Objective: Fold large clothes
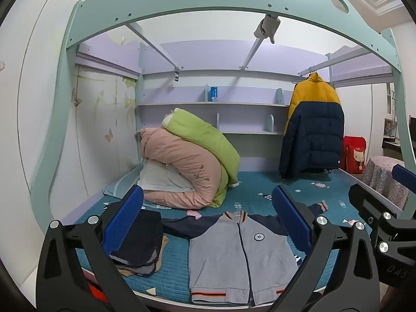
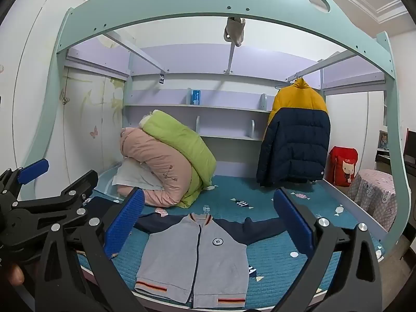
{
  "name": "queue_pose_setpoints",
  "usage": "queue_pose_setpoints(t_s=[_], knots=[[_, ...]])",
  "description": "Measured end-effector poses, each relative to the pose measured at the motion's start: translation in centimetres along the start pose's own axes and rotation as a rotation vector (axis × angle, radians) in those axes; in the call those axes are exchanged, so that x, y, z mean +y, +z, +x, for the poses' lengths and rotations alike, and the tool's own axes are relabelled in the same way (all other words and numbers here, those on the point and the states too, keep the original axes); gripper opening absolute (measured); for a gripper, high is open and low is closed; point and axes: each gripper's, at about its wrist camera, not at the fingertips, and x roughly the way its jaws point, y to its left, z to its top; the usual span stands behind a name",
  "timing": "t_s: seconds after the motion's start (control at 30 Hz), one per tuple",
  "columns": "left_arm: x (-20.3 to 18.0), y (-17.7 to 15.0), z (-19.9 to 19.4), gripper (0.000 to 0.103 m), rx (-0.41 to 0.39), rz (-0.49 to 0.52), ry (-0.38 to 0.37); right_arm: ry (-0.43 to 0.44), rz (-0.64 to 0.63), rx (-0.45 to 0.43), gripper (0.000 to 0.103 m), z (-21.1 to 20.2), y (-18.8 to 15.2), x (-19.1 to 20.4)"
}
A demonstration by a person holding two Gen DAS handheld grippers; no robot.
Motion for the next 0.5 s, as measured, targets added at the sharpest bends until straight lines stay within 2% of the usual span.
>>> queue_pose_setpoints(t_s=[0.5], knots=[[0.11,-0.46,0.17,0.099,0.007,0.001,0.002,-0.001,0.002,-0.003,0.096,0.13,0.08,-0.01]])
